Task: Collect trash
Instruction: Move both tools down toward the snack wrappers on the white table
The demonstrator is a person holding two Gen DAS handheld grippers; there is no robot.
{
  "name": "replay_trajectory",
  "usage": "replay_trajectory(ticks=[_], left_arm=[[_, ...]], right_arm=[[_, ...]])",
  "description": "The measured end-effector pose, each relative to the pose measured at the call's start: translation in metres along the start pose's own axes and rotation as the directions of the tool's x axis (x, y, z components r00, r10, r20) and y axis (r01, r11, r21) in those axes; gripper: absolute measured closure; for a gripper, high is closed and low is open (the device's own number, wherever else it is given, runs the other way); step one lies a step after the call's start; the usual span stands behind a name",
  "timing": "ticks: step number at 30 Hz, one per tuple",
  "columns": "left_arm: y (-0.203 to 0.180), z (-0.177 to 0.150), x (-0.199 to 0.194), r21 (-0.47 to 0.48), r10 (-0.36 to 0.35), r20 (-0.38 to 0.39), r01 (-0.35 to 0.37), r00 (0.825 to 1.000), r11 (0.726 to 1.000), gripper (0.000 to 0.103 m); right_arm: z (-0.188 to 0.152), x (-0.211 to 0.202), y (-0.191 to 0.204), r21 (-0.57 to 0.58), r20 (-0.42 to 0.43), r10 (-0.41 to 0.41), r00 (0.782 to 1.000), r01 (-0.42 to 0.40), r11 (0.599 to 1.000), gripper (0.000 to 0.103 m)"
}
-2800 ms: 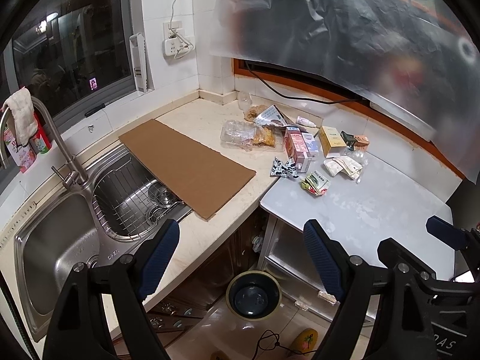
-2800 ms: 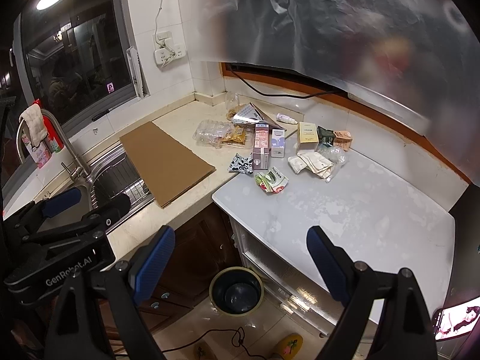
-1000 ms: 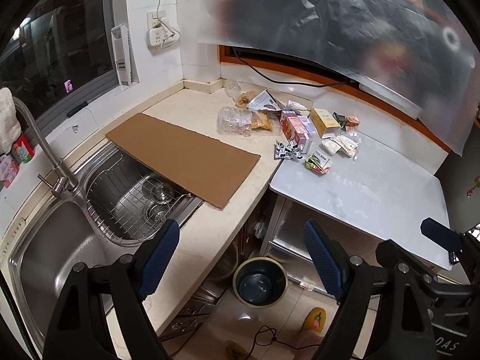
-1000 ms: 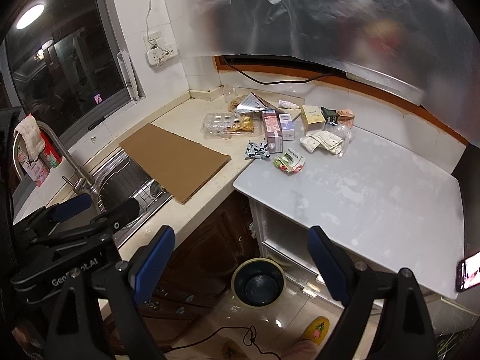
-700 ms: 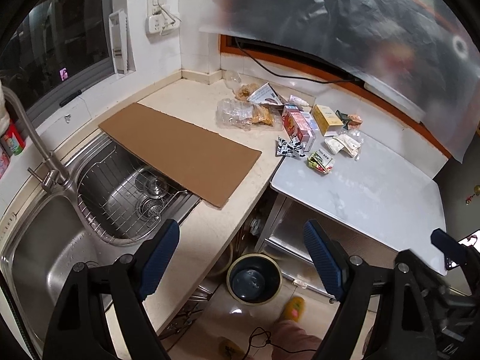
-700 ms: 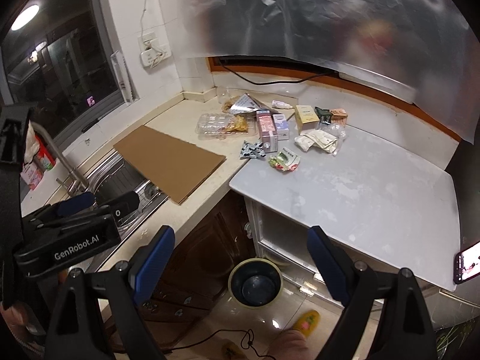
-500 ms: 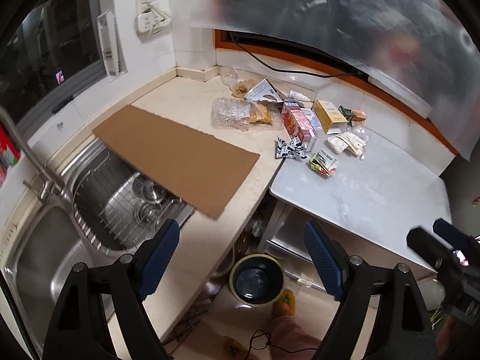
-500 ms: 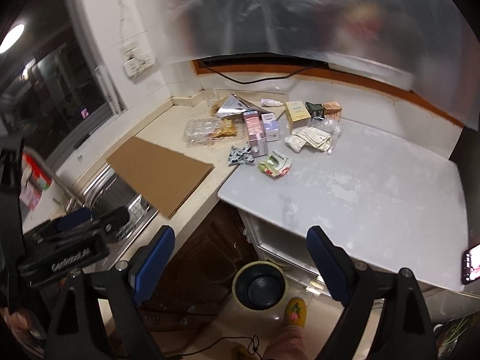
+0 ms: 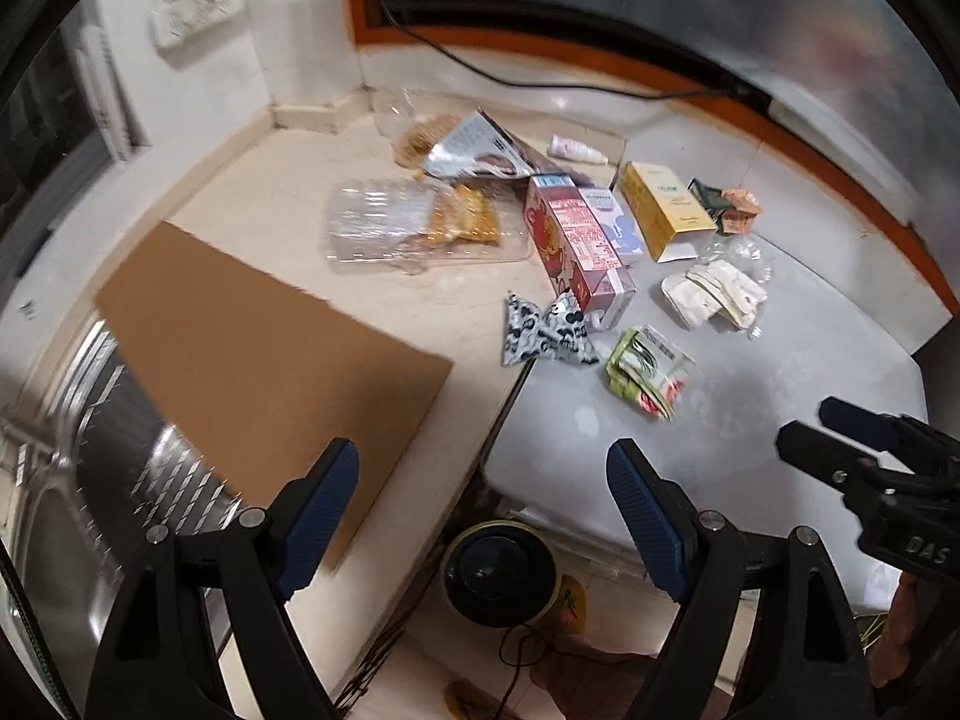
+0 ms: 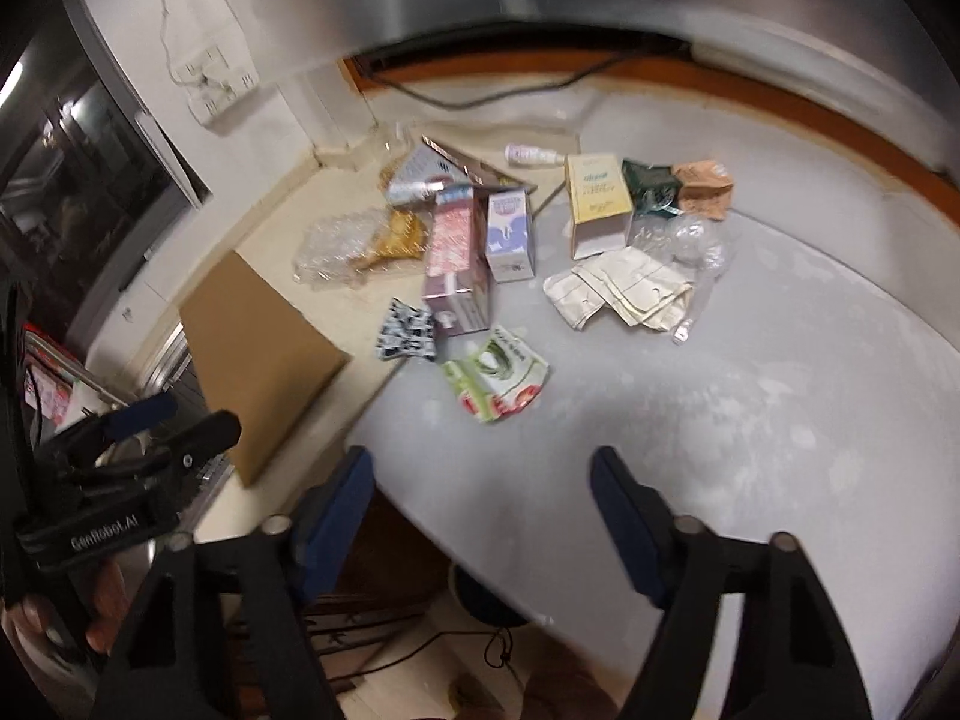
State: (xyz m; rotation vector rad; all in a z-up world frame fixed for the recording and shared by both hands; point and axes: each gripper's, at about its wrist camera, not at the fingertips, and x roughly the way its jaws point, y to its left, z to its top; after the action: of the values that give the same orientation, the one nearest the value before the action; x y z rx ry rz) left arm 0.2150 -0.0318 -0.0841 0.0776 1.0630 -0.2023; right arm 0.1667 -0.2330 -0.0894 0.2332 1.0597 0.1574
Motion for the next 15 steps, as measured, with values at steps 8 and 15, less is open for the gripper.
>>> replay_trajectory(ticks=[8,15], left_arm=[[0.005,0.037,0.083,-0.089,-0.069,-0.09,0.061,0.994,0.994,0.02],[0.005,0.05,0.116,-0.127,-0.121,-0.146,0.102,0.982,0.987,0.02]], right_arm=[[0.035,0.082,-0.027,-0.038,-0.122,0.051,0.991,-0.056,0.998,0.057],[0.05,0.122,-0.028,-0.09,-0.179,0.097,0.979,-0.114,0.989,0.079]])
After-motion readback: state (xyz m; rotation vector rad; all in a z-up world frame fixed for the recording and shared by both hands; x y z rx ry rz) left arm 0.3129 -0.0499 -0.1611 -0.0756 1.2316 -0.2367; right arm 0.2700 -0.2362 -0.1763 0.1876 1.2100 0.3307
